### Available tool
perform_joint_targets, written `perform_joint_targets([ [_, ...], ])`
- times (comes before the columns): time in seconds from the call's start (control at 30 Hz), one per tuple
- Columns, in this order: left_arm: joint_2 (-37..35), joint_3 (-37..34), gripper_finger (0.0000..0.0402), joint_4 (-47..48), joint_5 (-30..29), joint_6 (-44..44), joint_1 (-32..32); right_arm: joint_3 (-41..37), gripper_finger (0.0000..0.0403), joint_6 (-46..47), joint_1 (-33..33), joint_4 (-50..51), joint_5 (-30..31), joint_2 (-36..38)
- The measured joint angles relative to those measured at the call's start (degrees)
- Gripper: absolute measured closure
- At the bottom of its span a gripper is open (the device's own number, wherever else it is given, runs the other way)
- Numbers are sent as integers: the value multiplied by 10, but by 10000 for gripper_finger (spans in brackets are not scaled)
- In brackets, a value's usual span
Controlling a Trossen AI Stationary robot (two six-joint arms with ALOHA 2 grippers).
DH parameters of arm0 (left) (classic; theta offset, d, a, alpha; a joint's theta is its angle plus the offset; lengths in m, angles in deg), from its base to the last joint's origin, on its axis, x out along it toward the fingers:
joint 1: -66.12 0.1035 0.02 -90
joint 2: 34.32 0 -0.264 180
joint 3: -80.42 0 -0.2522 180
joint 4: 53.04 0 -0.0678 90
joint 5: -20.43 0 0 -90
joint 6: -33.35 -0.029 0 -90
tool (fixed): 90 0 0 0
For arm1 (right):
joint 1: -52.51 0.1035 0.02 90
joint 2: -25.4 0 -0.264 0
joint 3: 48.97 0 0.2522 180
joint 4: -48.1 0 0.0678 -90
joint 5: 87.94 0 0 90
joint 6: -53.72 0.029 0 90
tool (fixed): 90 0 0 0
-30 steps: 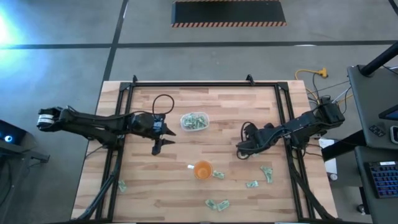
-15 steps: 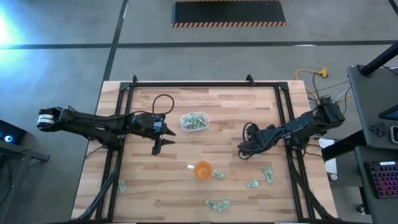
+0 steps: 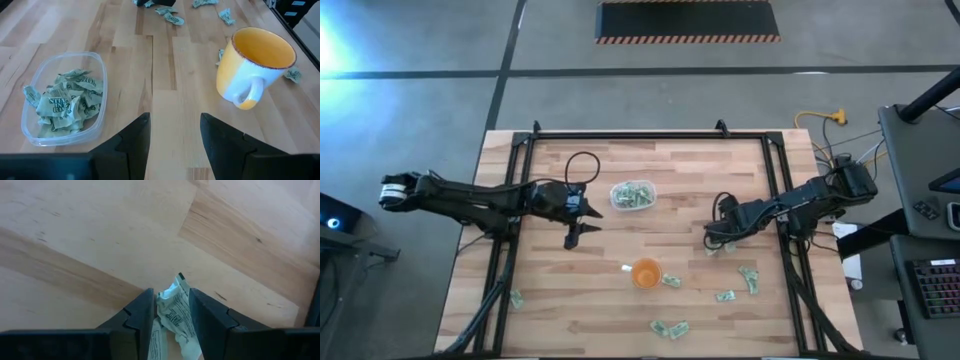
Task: Pick and place Stevia / Truvia into bins
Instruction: Put the stevia packet into the transparent bin
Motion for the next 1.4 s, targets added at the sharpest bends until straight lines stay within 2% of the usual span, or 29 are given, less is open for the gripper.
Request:
perform_joint_targets([
  [0.47, 0, 0, 246, 0, 0, 0, 0, -2, 386, -23, -1, -18, -1, 0],
  [0.7, 0, 0, 246, 0, 0, 0, 0, 16, 392, -81, 0, -13, 9, -1],
  [0.97, 0, 0, 246, -1, 0, -1, 0, 78, 394, -162, 0, -49, 104, 9],
  [1.13, 0, -1, 246, -1, 0, -3, 0, 95, 394, -298, 0, -176, 164, 9],
  [1.4, 0, -1, 246, -1, 0, -4, 0, 98, 394, -596, -4, -541, 166, 6],
])
